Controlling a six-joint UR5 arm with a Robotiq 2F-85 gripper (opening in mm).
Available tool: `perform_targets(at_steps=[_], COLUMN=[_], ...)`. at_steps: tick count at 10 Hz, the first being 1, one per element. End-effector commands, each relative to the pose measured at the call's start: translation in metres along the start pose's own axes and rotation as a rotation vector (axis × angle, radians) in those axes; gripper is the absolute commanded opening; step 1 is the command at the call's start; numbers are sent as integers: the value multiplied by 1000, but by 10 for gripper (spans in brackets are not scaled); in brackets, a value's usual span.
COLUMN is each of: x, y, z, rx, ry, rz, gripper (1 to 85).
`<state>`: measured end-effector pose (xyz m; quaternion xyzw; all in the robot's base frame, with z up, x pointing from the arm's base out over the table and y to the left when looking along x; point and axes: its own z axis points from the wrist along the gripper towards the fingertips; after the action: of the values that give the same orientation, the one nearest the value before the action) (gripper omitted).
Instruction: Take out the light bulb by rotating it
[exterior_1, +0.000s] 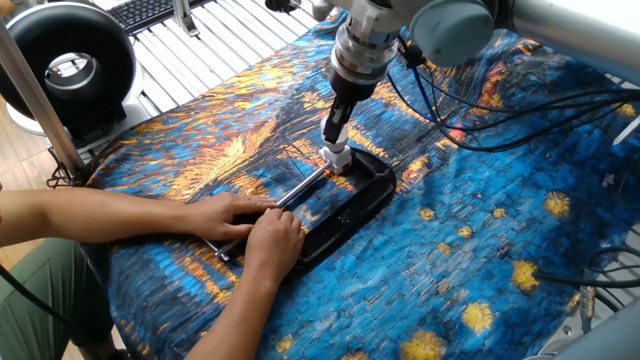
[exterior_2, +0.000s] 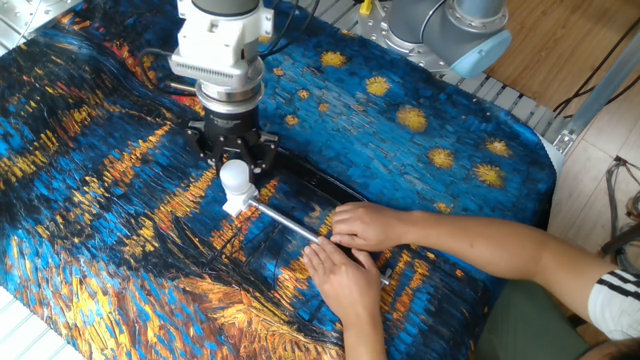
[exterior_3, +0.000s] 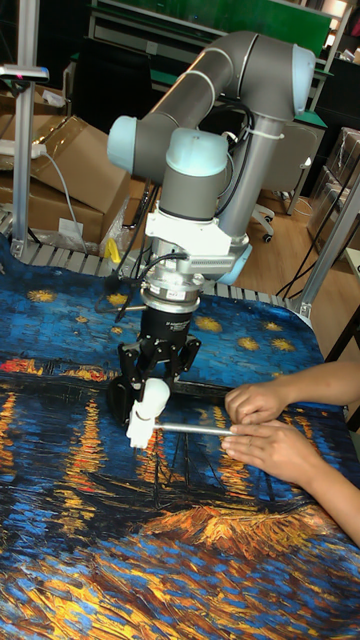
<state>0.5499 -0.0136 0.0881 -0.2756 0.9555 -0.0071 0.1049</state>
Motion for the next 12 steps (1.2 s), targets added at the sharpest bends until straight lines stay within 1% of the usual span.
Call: perform_targets(at_steps=[1, 2, 4, 6, 8, 9, 11, 12], x=[-6, -9, -16, -19, -21, -20, -12, -6], y=[4, 5, 4, 3, 6, 7, 8, 6], z=[-1, -1, 0, 2, 4, 5, 3, 2], rx=[-21, -25, -13, -6, -13, -17, -37, -47], ry=[-33, -47, -79, -96, -111, -110, -88, -73], rz=[-158, -212, -318, -391, -452, -474, -510, -570], gripper=[10, 10, 10, 10, 10, 10, 10, 220])
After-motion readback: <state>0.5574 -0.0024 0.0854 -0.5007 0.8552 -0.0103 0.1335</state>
